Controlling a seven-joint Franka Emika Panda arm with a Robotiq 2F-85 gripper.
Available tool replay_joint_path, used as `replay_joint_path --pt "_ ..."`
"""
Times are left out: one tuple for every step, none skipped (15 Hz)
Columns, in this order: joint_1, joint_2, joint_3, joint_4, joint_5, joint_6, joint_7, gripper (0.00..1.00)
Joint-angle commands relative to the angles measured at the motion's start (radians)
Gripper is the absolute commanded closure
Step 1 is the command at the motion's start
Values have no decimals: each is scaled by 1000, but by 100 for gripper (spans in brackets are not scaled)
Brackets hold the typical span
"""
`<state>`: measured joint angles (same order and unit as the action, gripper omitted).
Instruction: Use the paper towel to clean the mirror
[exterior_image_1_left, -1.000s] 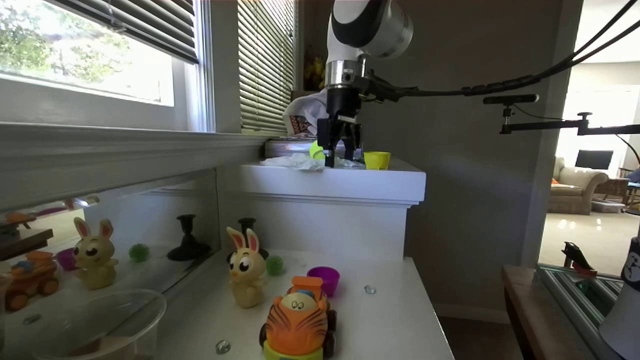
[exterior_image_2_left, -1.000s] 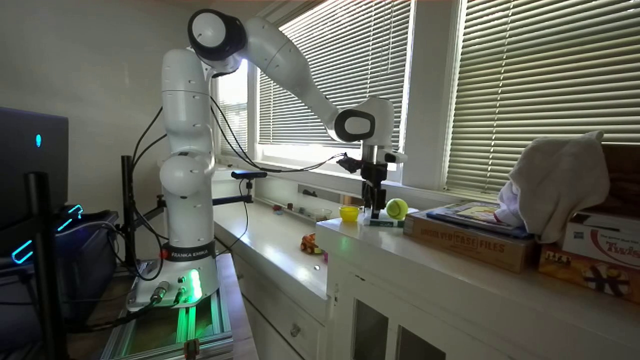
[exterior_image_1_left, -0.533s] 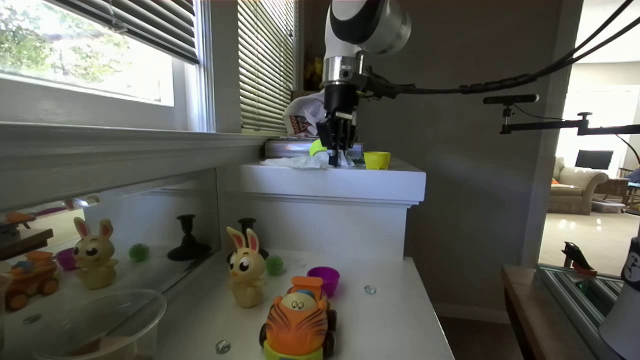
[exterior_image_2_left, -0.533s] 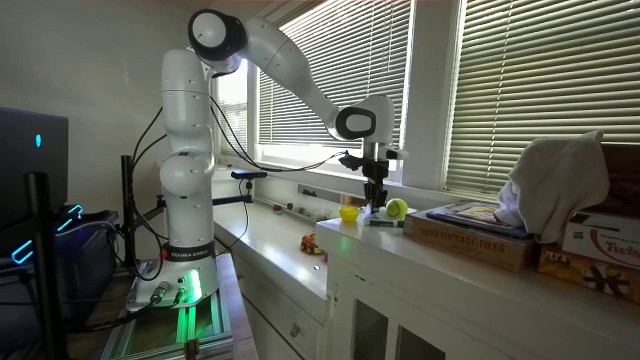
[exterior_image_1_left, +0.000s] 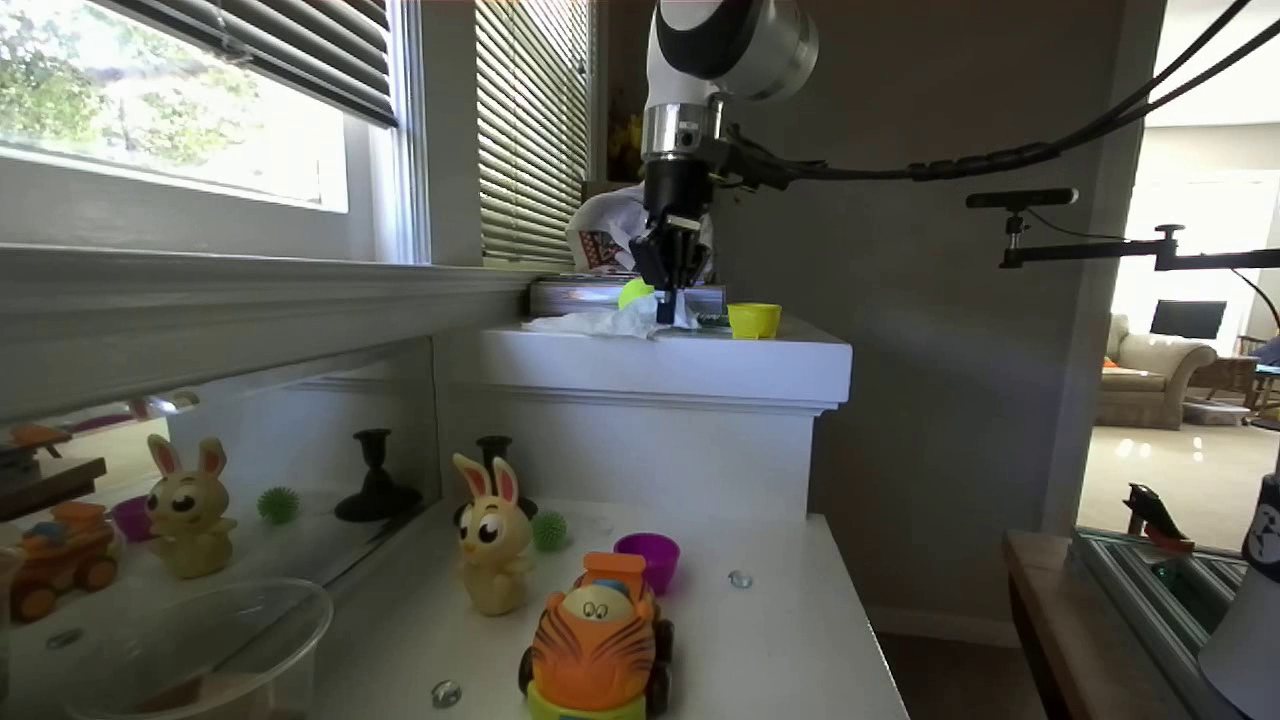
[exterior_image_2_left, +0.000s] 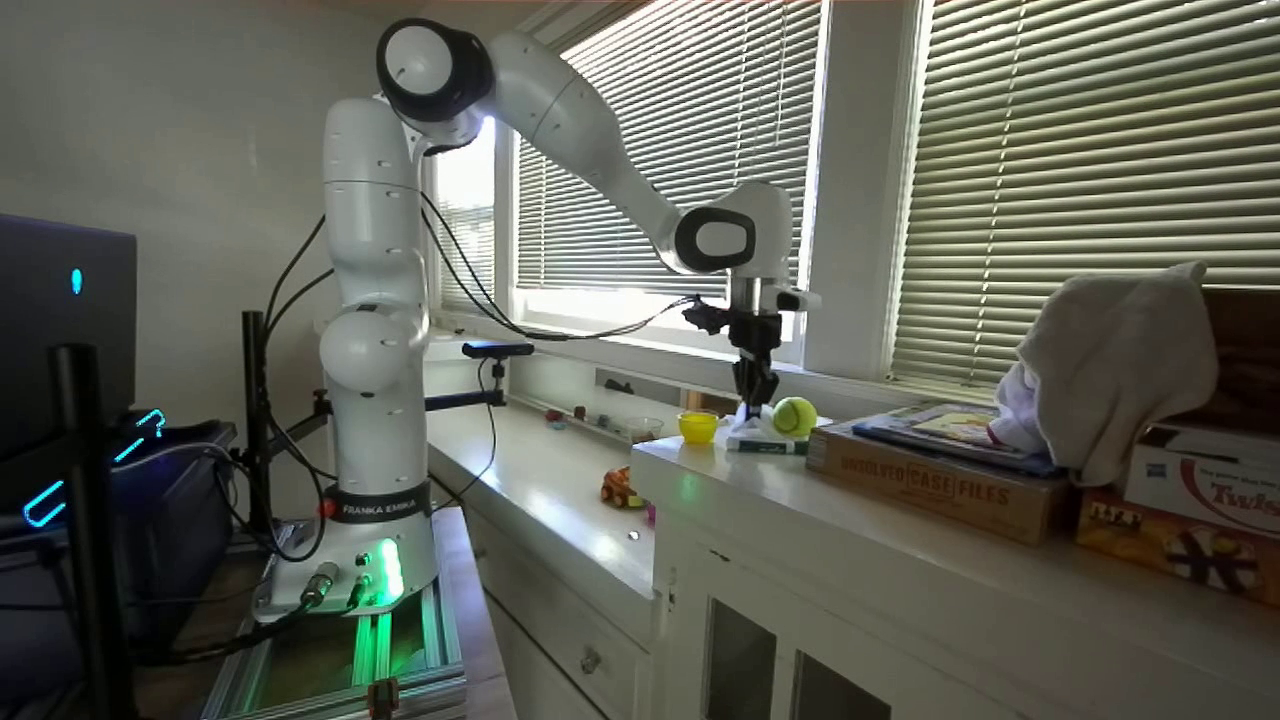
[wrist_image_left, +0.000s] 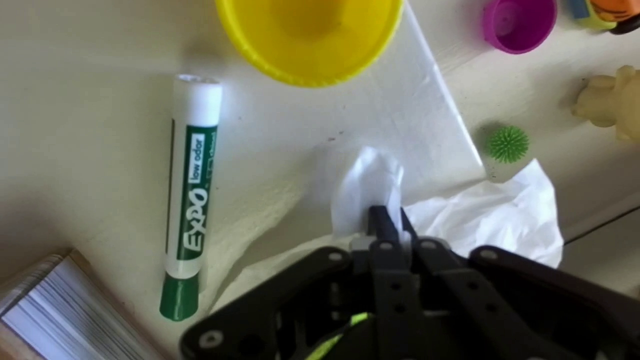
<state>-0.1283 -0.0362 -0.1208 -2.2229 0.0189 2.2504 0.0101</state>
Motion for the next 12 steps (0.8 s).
replay_joint_path --pt "4 -14 2 55 -6 -78 16 100" --pt "5 -18 3 66 -6 -92 18 100" --pt "6 -20 5 78 -9 -105 22 100" --pt "6 -22 5 90 -6 -120 19 100" --pt "6 -23 6 101 -11 -134 24 100" --pt "6 -25 6 111 -12 -146 27 100" --pt "6 -25 6 121 -13 -156 27 100" --pt "6 -26 6 131 -13 -165 27 100" --pt "6 -26 6 139 -12 -172 27 100" --pt "6 -27 6 146 -12 -181 27 100" --pt "7 -29 7 154 -11 -189 28 100" --pt "7 -31 7 161 -11 -195 29 100"
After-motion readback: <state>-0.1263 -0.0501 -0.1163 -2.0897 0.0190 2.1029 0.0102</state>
